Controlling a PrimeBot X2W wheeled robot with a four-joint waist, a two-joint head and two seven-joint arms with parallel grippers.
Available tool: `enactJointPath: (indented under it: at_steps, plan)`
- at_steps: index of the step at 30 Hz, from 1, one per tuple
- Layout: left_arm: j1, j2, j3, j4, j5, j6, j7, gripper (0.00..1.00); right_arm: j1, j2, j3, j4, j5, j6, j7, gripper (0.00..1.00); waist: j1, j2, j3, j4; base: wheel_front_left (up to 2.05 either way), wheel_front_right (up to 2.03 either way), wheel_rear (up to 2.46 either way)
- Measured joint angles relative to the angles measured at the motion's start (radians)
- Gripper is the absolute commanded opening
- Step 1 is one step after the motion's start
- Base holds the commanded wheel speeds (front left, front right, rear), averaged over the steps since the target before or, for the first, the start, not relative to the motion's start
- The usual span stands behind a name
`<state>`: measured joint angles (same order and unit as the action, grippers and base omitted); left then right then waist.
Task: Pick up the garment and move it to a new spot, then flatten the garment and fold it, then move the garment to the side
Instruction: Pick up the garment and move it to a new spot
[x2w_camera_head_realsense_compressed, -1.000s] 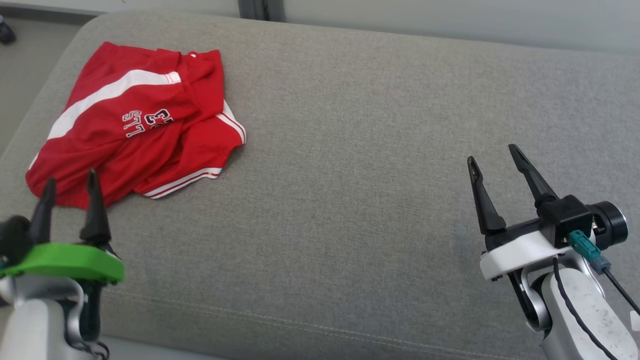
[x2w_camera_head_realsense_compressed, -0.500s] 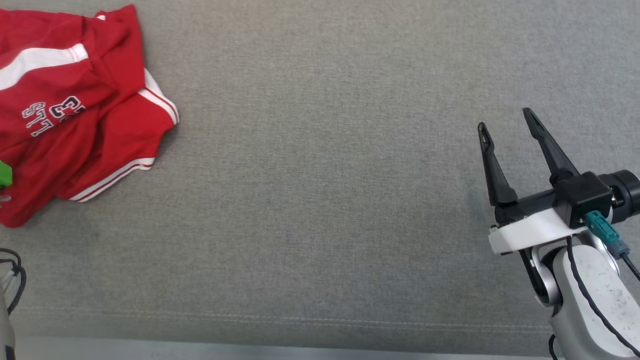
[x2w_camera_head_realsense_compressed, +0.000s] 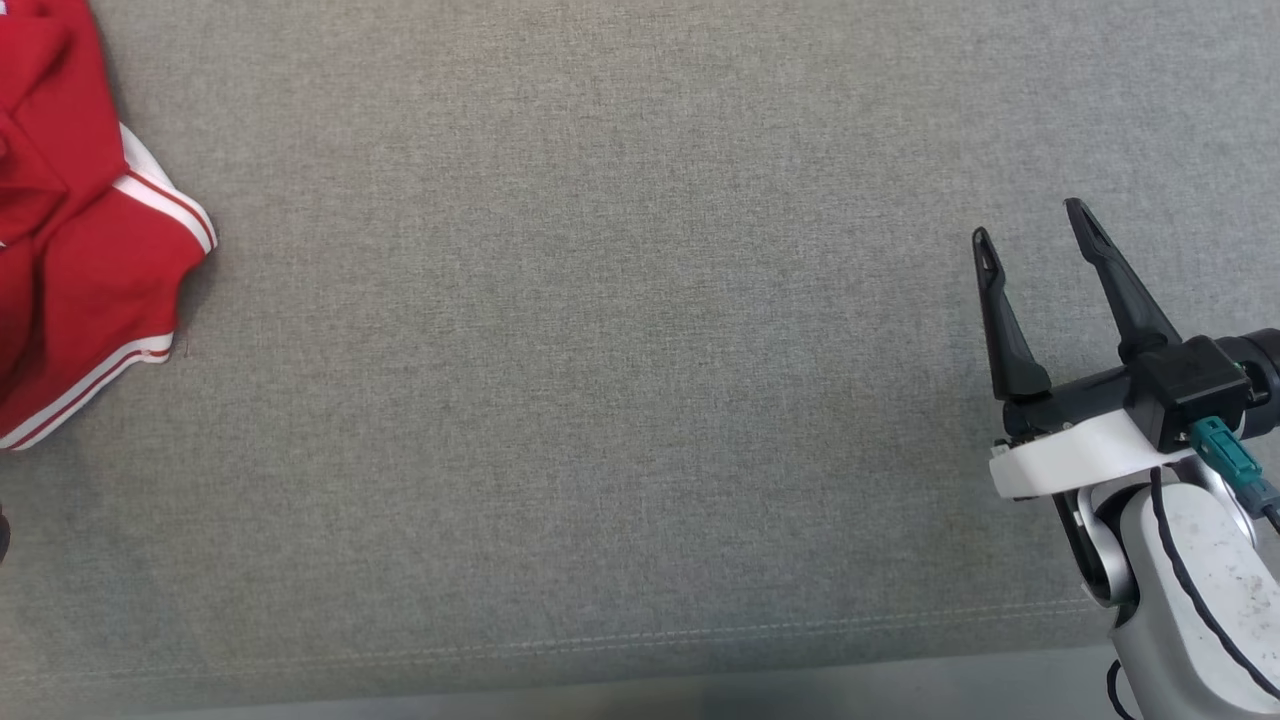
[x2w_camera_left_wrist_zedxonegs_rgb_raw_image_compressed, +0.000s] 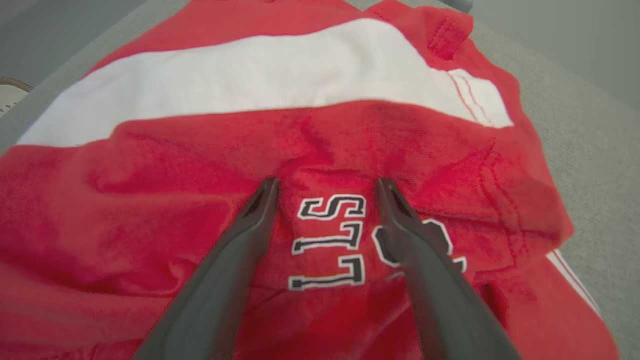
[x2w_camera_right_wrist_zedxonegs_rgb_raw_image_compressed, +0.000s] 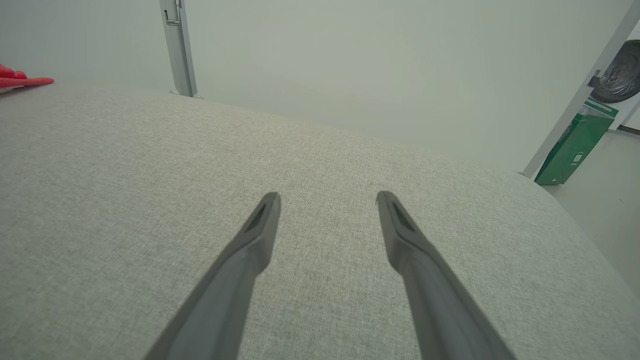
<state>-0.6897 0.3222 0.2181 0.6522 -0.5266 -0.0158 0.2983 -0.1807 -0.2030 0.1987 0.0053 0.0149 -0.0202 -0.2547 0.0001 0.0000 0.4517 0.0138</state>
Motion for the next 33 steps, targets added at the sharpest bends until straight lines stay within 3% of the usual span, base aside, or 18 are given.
enactJointPath:
  at_steps: [4,5,6,7,14,20,33]
  plan:
    - [-0.020,0.000,-0.001,0.039,0.001,0.009,0.001,1.00,0.006,-0.003,-0.005,-0.005,0.000,0.000,0.000,1.00,0.0000,0.0000,0.011,-0.010,0.00,0.00,0.00]
    - [-0.028,-0.001,-0.001,0.050,0.000,0.009,0.002,0.76,0.006,-0.004,-0.006,-0.006,0.000,0.000,0.000,1.00,0.0000,0.0000,0.012,-0.010,0.00,0.00,0.00]
    - [-0.035,-0.003,-0.004,0.058,0.000,0.008,0.004,0.30,0.006,-0.004,-0.008,-0.006,0.000,-0.001,0.000,1.00,0.0000,0.0000,0.013,-0.009,0.00,0.00,0.00]
    - [-0.041,-0.005,-0.013,0.067,0.001,0.007,0.004,0.00,0.006,-0.004,-0.012,-0.006,0.000,-0.008,0.000,1.00,0.0000,0.0000,0.012,-0.008,0.00,0.00,0.00]
    - [-0.075,-0.028,-0.058,0.098,0.005,-0.029,-0.012,0.00,0.008,-0.007,-0.022,-0.010,0.002,-0.016,0.000,1.00,0.0000,0.0000,0.003,0.016,0.00,0.00,0.00]
    - [-0.121,-0.073,-0.111,0.079,0.041,-0.064,-0.087,0.00,0.009,0.011,-0.016,-0.005,0.008,-0.017,0.000,1.00,-0.0001,0.0000,-0.023,0.040,0.00,0.00,0.00]
    - [-0.128,-0.053,-0.185,0.095,0.117,-0.078,-0.128,0.00,0.033,0.045,-0.004,0.027,0.040,-0.017,0.000,1.00,-0.0001,0.0000,-0.116,0.088,0.00,0.00,0.00]
